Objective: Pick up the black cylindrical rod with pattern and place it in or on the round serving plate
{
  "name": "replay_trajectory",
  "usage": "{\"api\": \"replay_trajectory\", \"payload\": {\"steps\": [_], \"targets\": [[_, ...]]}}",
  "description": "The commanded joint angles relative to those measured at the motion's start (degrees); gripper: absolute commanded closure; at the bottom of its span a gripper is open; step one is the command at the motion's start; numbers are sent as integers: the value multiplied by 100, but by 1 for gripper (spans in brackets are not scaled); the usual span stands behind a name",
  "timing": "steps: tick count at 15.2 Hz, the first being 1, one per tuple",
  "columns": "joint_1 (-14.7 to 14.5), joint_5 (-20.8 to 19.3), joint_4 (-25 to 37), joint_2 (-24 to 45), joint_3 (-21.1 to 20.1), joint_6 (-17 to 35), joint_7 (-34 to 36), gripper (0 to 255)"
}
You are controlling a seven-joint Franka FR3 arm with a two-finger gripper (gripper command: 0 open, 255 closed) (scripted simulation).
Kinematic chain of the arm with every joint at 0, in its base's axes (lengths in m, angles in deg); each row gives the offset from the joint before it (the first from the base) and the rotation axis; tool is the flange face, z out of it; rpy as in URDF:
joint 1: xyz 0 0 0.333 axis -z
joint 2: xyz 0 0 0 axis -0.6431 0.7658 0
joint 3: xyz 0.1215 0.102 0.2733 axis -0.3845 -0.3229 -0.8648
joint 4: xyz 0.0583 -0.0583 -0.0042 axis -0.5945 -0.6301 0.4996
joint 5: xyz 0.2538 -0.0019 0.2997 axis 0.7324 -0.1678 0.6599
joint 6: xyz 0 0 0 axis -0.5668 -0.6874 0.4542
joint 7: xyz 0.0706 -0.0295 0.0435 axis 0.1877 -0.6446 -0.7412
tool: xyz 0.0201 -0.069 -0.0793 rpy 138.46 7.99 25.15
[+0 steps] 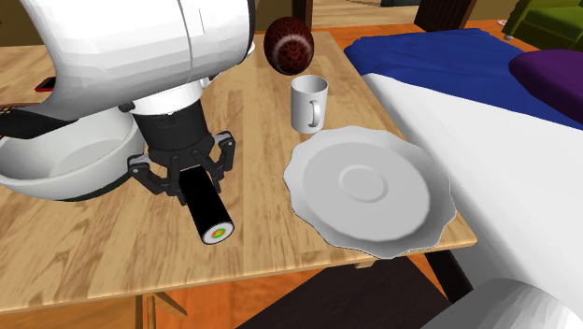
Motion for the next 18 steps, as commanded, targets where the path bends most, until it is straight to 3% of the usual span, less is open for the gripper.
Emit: {"api": "replay_trajectory", "payload": {"steps": [1, 18], "targets": [[0, 1, -6, 4, -1, 0, 3, 255], [46, -94, 1208, -13, 117, -1231, 82, 255]]}}
